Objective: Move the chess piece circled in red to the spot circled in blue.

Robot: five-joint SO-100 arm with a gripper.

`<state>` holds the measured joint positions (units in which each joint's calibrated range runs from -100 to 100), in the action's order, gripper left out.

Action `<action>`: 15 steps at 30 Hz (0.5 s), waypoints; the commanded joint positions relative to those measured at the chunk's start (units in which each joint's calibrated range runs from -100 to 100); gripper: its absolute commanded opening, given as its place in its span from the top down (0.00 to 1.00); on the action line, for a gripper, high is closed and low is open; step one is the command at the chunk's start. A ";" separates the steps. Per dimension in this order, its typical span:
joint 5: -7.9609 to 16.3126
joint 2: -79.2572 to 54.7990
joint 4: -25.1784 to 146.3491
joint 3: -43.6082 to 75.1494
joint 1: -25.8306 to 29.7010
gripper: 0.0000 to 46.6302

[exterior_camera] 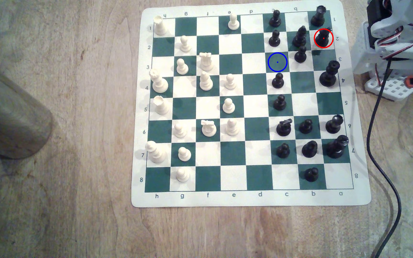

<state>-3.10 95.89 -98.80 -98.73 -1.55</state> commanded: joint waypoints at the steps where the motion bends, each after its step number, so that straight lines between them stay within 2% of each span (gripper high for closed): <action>1: -0.15 -0.14 1.43 0.09 -3.89 1.00; 8: -0.15 -0.14 9.37 8.34 -4.43 1.00; 15: -0.15 -0.14 38.12 23.21 -5.69 1.00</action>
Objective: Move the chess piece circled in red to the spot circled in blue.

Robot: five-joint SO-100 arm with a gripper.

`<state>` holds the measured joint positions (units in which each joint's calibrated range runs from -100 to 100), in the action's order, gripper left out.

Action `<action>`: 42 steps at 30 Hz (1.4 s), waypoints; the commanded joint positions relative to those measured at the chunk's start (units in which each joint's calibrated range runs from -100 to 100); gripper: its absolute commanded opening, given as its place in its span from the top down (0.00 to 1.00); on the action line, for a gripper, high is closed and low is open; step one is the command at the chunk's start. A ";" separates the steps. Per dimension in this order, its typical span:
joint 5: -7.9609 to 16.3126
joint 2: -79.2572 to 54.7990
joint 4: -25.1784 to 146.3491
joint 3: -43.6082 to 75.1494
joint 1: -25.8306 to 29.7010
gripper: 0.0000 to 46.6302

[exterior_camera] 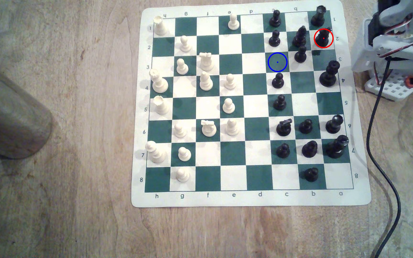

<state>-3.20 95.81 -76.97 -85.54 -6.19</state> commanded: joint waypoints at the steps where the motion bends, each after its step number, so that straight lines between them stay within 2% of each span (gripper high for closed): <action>1: -0.05 -0.06 21.03 12.38 -1.35 1.00; 7: -0.05 -0.14 56.82 29.15 -6.75 1.00; 8: 0.44 -0.14 70.91 33.86 -8.24 1.00; 14: 0.49 -0.06 104.00 43.20 -15.12 1.00; 15: 0.54 -0.06 106.87 44.20 -15.82 0.95; 16: 0.54 -0.06 113.83 46.01 -16.61 0.84; 17: 0.54 -0.06 116.94 46.65 -16.68 0.83; 20: -1.03 0.03 123.74 47.01 -16.61 0.82; 23: -3.71 0.03 136.10 47.73 -14.10 0.77; 25: -5.37 0.03 144.38 48.10 -13.16 0.71; 31: -9.04 -0.06 158.79 46.74 -11.60 0.63; 33: -9.72 -0.06 162.31 45.83 -11.76 0.57; 34: -10.89 -0.06 165.01 44.92 -12.23 0.55; 37: -12.16 -0.06 170.58 44.20 -11.83 0.51; 39: -14.31 -0.22 175.50 43.02 -13.24 0.47; 42: -18.07 -2.43 176.97 42.38 -16.68 0.50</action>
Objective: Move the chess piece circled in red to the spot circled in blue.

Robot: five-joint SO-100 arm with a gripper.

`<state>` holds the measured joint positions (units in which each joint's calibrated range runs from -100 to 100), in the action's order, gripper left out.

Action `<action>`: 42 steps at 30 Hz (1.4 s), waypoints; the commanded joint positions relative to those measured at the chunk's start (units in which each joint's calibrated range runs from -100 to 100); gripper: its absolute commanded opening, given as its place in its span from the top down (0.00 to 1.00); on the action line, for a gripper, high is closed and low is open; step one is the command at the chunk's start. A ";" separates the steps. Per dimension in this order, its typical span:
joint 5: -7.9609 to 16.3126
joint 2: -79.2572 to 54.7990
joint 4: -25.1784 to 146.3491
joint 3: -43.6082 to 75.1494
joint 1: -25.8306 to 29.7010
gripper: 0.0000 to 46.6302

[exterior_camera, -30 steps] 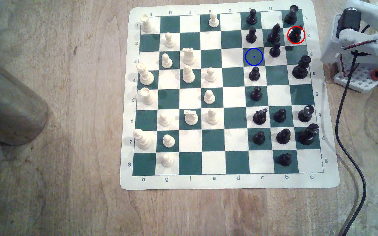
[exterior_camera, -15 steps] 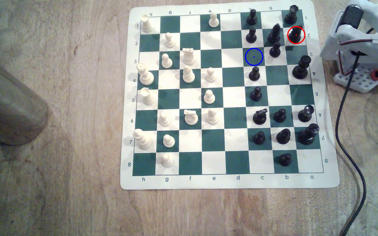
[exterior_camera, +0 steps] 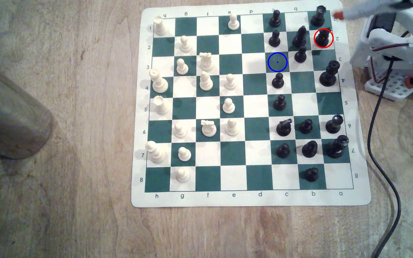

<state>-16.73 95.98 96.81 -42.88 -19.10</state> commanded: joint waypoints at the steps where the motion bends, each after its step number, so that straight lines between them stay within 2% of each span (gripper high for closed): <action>1: -6.50 -5.40 3.19 -0.18 -5.73 0.53; 4: -8.01 -8.88 3.19 -0.45 -7.92 0.57; 5: -8.60 -11.17 3.19 -0.91 -9.25 0.61; 10: -8.99 -20.34 2.61 -3.35 -11.60 0.69; 21: -5.42 -32.31 -1.48 -8.98 -8.78 0.67; 23: -3.91 -33.33 -6.40 -12.33 -8.47 0.64; 27: -2.83 -30.19 -9.18 -18.77 -7.30 0.64; 42: -3.66 -30.70 -15.90 -26.47 -9.41 0.63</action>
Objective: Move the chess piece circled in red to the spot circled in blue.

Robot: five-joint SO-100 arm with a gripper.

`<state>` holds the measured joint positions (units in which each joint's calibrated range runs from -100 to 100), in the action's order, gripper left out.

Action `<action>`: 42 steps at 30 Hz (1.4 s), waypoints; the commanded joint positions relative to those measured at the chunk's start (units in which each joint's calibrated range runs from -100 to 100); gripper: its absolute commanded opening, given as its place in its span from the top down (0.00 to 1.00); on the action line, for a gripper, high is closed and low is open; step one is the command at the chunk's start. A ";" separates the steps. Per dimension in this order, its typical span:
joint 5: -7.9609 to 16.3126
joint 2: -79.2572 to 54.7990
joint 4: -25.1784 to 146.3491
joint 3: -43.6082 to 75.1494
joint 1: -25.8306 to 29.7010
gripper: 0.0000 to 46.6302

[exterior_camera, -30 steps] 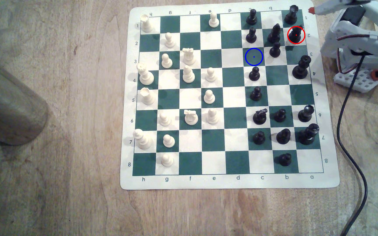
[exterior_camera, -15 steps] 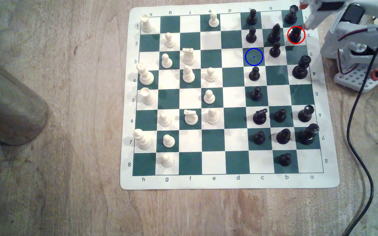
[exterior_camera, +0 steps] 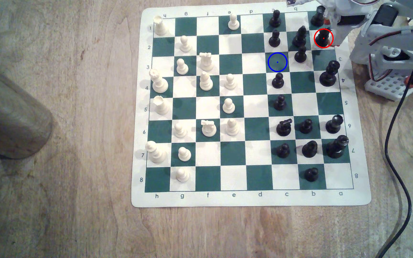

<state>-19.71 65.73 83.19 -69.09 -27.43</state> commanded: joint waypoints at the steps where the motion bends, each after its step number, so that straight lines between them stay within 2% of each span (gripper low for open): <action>1: -0.78 -0.71 -2.68 -0.45 -1.31 0.64; 13: -1.86 -4.19 -5.63 -1.72 -3.03 0.70; 25: -0.59 -6.05 -7.43 -2.71 -0.61 0.72; 32: -0.73 -6.82 -6.69 -2.80 -0.61 0.74; 36: -0.73 -6.99 -6.36 -2.80 -0.61 0.81; 38: -0.83 -6.99 -5.96 -2.80 -0.45 0.92; 42: -0.98 -6.90 -5.22 -2.62 -0.06 0.97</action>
<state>-20.34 59.11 77.37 -72.80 -28.10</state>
